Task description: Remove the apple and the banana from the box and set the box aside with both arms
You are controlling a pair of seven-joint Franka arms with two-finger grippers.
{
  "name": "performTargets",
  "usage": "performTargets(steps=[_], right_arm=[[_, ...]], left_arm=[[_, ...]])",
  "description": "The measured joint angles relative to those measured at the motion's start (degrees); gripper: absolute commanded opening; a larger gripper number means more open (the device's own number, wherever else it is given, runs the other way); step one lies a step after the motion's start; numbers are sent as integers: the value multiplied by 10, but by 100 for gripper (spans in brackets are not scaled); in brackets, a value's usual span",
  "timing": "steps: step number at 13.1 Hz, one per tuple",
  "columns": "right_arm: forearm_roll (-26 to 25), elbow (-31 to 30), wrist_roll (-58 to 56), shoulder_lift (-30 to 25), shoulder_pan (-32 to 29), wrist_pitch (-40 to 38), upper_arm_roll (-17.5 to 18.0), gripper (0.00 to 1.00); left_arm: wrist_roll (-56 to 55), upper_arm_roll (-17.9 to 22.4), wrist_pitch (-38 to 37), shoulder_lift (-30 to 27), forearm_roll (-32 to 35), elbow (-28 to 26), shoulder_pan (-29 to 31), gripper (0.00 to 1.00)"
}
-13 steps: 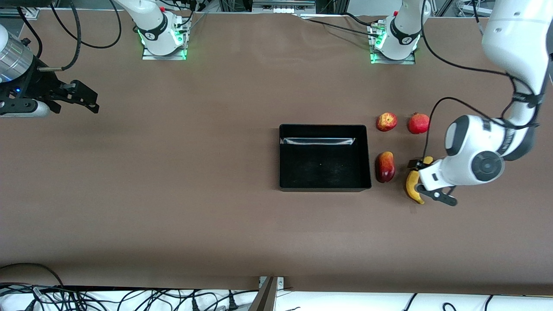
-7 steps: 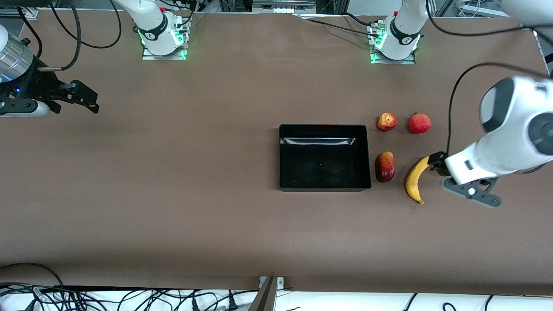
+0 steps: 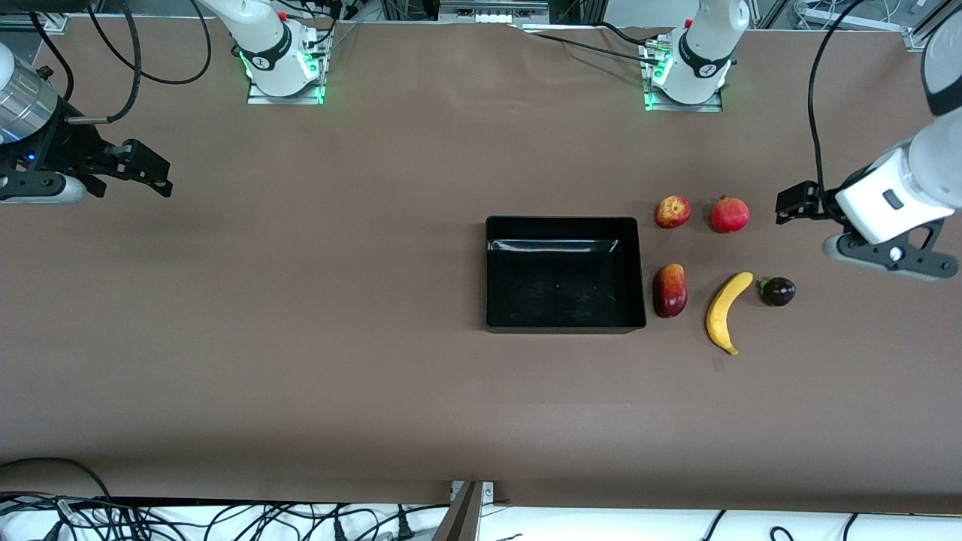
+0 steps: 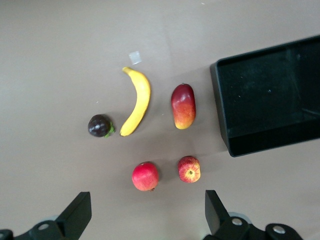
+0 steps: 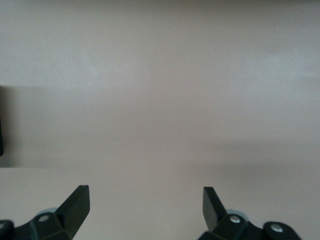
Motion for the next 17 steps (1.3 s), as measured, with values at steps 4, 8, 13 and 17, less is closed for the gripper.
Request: performTargets(steps=[4, 8, 13, 17], right_arm=[[0, 0, 0, 0, 0, 0, 0, 100], [0, 0, 0, 0, 0, 0, 0, 100], [0, 0, 0, 0, 0, 0, 0, 100], [0, 0, 0, 0, 0, 0, 0, 100]], left_arm=[[-6, 183, 142, -80, -33, -120, -124, 100], [-7, 208, 177, -140, -35, -201, -144, 100], [-13, 202, 168, -144, -35, -207, -151, 100], [-13, 201, 160, -144, -35, -208, -151, 100]])
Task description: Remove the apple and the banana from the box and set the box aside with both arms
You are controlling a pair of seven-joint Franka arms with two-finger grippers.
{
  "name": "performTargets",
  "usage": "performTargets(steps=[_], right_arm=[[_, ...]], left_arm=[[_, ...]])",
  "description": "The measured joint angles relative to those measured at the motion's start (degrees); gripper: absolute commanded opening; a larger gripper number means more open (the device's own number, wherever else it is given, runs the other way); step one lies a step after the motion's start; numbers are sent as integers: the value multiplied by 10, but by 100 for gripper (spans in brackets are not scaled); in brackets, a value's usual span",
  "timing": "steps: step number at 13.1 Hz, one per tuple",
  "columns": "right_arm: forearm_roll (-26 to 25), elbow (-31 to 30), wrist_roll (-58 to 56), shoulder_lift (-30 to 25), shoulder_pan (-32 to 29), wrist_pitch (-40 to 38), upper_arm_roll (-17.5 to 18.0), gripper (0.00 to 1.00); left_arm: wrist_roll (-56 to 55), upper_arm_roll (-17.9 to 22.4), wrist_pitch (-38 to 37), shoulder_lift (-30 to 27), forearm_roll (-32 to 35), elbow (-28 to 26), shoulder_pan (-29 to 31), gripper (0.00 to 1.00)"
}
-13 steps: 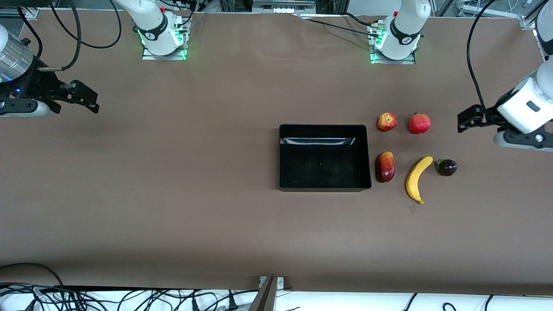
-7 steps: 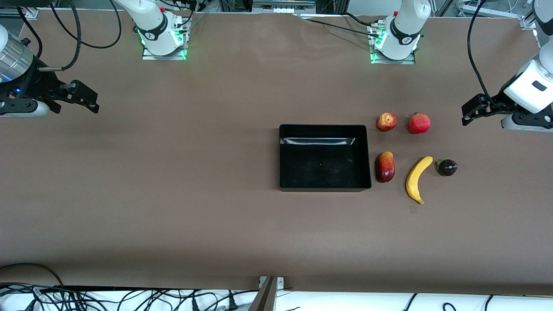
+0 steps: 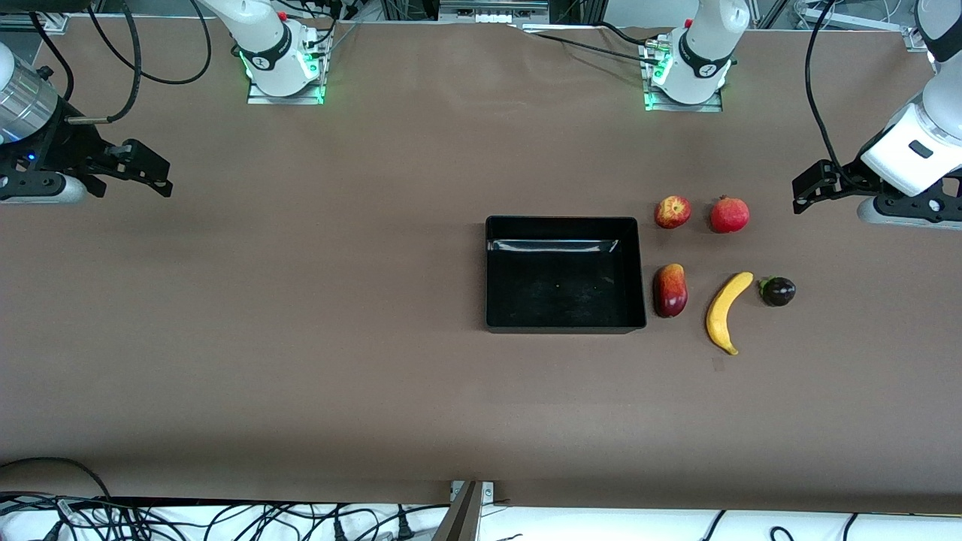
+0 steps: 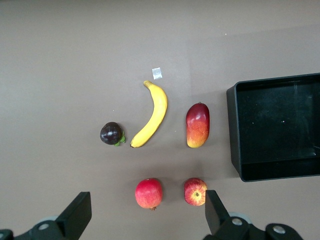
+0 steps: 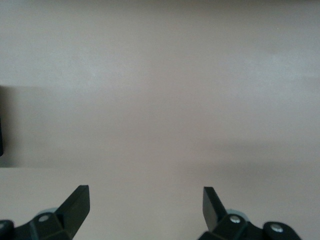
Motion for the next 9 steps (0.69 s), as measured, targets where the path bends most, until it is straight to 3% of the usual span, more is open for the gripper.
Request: performTargets(steps=[5, 9], right_arm=[[5, 0, 0, 11, 6, 17, 2, 100], [3, -6, 0, 74, 92, 23, 8, 100]], left_arm=[[0, 4, -20, -1, 0, 0, 3, 100], [0, 3, -20, -1, 0, 0, 4, 100]])
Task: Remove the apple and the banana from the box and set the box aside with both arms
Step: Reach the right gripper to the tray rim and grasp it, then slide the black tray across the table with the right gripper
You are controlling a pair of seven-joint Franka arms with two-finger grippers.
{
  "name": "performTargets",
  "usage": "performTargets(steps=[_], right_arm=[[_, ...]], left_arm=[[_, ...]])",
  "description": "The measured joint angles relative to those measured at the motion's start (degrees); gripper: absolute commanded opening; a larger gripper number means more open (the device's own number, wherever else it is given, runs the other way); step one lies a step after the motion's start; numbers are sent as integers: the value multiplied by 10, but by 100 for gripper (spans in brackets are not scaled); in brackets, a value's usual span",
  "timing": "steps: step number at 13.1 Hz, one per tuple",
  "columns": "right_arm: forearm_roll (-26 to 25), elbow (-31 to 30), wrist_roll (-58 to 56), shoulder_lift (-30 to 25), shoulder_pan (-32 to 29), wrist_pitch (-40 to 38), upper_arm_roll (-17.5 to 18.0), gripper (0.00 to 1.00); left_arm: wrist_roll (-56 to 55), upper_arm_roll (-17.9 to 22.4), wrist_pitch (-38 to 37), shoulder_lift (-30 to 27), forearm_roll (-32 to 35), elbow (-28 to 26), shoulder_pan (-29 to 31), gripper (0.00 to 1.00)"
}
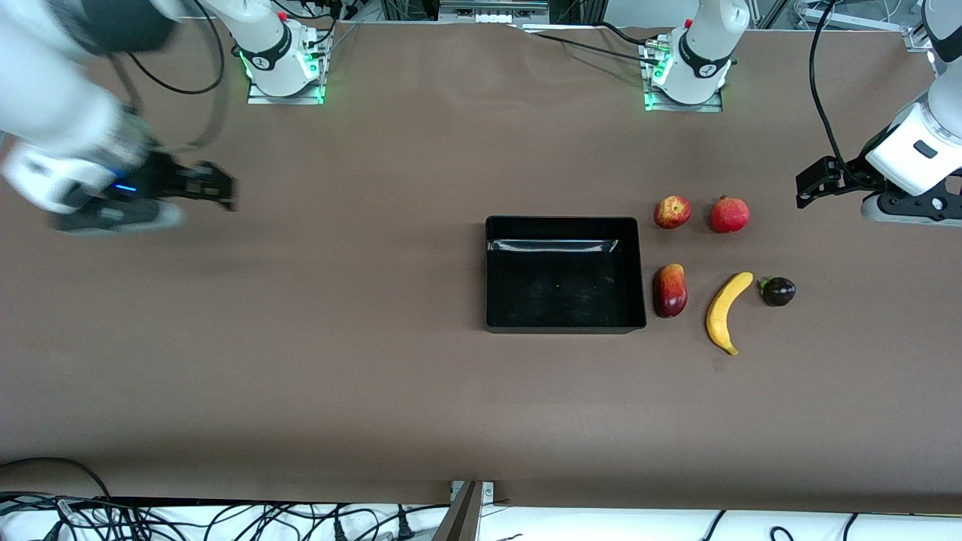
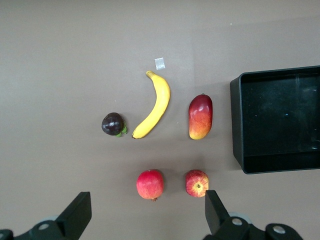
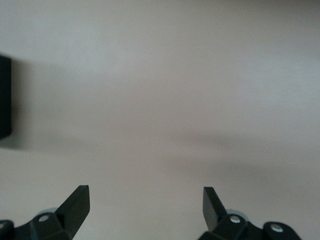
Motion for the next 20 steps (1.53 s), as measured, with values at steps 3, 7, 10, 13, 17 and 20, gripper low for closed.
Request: performTargets(steps=[3, 7, 10, 13, 17, 20], right_arm=[[11, 0, 24, 62, 63, 39, 2, 100], [65, 0, 184, 131, 135, 152, 4, 100], [65, -1, 342, 214, 230, 290, 4, 100], [53, 8, 423, 287, 287, 377, 1, 100], [24, 27, 466, 341, 308, 417, -4, 58], [23, 29, 466, 349, 313, 421, -4, 0]], left_arm=[[0, 0, -1, 1, 0, 0, 0, 100], [0, 1, -9, 1, 0, 0, 0, 100], [0, 2, -9, 1, 0, 0, 1, 100], [0, 1, -10, 1, 0, 3, 1, 100], [0, -6, -16, 1, 0, 5, -1, 100], [0, -12, -20, 1, 0, 13, -2, 100]])
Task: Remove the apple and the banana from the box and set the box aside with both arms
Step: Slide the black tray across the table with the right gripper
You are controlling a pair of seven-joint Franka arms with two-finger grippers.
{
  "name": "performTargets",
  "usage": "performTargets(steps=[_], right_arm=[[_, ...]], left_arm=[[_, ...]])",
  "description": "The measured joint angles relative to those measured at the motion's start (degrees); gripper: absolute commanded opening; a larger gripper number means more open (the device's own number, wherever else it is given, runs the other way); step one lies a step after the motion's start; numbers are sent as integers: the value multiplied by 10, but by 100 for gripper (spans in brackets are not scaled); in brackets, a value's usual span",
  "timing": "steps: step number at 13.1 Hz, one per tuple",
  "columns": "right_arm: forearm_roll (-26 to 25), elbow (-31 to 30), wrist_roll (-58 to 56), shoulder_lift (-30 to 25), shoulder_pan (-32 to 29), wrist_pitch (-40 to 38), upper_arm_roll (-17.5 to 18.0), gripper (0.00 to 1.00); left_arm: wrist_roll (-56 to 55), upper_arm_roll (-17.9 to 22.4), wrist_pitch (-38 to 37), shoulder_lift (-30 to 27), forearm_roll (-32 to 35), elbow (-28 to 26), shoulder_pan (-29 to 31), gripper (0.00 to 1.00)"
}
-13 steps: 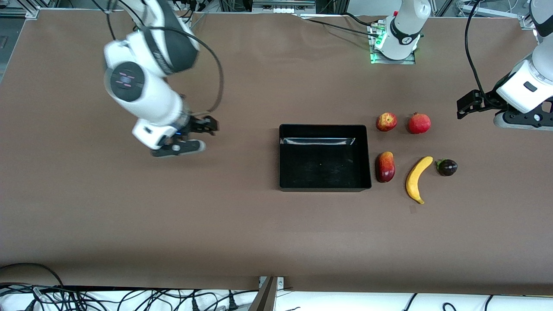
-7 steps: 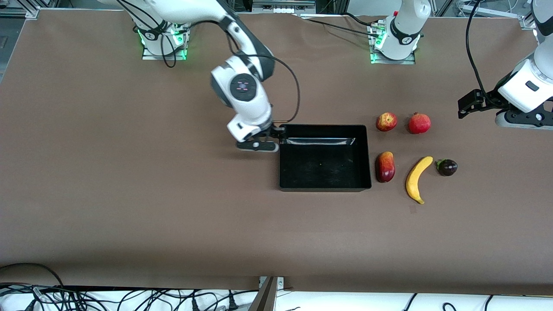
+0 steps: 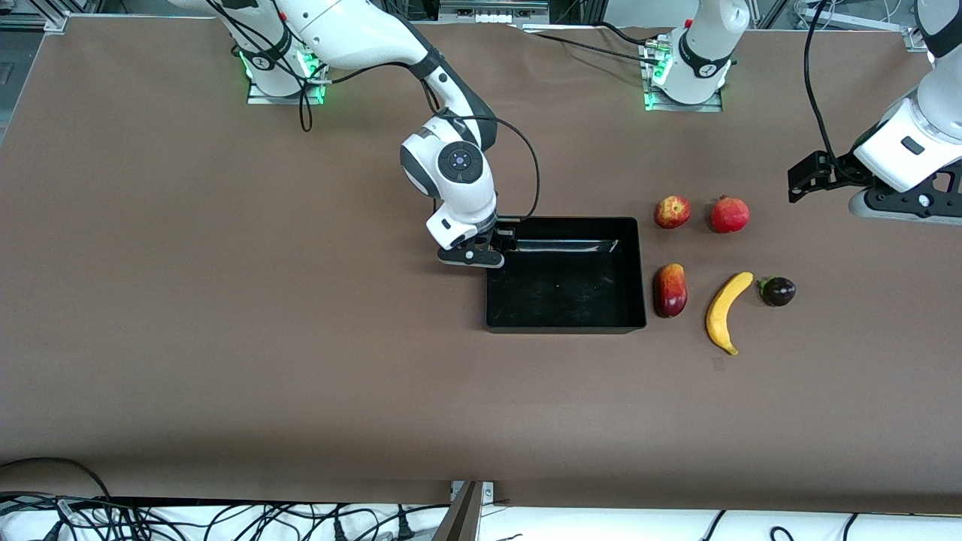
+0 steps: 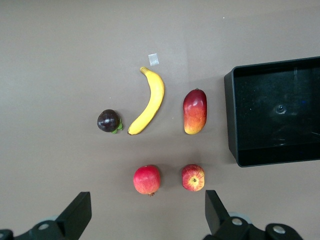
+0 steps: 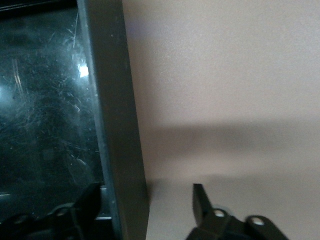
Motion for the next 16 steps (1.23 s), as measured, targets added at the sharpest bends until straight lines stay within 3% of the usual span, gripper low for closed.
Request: performTargets(steps=[7, 10, 12, 16], right_arm=[[-2, 7, -9, -2, 1, -8, -3, 0], [-4, 16, -58, -25, -5, -62, -37, 0], [-4, 19, -119, -55, -32, -103, -55, 0], [-4, 12, -288, -103, -148, -171, -65, 0]], left_arm=[[0, 1, -4, 0, 0, 4, 0, 100], [0, 1, -13, 0, 0, 4, 0, 100], [0, 1, -31, 0, 0, 5, 0, 100], [0, 1, -45, 0, 0, 5, 0, 100]])
